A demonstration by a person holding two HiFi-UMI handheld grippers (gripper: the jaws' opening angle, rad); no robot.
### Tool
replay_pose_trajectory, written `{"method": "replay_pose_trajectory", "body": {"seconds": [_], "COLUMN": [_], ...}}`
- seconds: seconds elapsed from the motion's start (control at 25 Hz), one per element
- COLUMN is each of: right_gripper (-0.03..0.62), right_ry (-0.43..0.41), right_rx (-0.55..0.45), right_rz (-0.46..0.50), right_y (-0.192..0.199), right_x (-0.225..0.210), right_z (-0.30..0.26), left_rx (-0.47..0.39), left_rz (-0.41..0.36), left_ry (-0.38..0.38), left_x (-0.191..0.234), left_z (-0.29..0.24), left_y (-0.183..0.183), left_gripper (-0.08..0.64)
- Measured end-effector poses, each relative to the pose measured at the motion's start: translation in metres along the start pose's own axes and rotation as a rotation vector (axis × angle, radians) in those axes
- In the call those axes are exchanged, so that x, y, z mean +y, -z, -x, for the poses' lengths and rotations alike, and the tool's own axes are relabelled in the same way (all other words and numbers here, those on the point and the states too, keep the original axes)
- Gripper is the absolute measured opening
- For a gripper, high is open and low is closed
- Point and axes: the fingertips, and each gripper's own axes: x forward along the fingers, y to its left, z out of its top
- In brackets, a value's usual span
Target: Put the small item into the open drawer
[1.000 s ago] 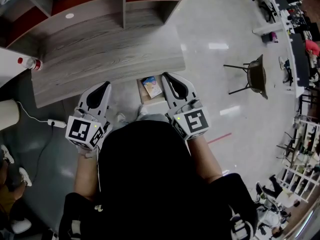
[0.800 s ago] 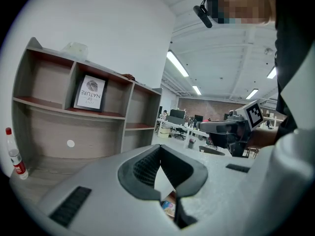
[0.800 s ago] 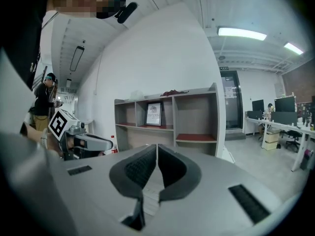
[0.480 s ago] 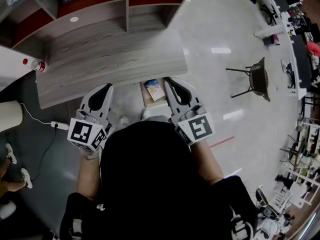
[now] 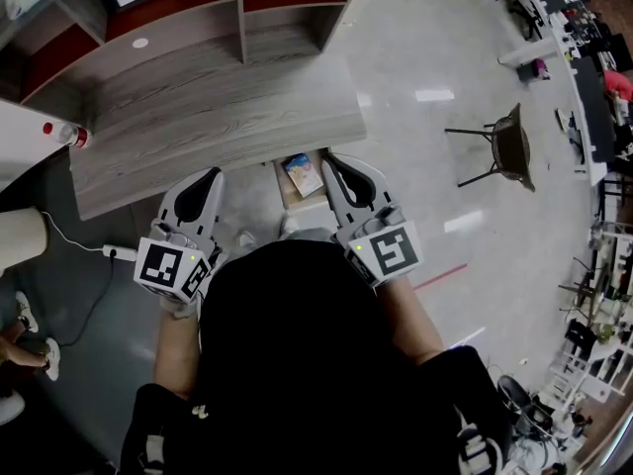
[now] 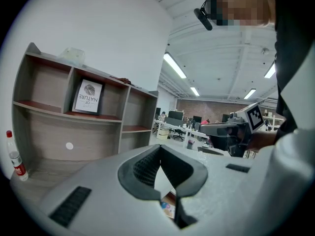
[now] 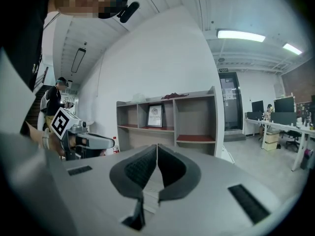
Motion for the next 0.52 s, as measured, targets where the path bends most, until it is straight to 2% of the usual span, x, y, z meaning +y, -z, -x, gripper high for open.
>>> {"method": "replay_pose_trajectory", "body": {"seconds": [0.52], "right_gripper": [0.018], "right_ry": [0.017], "right_rx": [0.007], "right_rz": [-0.012], "right_y": [0.004], "right_x": [0.008], "right_z": [0.019], "left_rx": [0.011], "left_rz": [0.001], "left_ry": [0.010], "left_x": [-0.018], "left_z": [0.013], "left_y": [0.009], "left_gripper": [0.002]}}
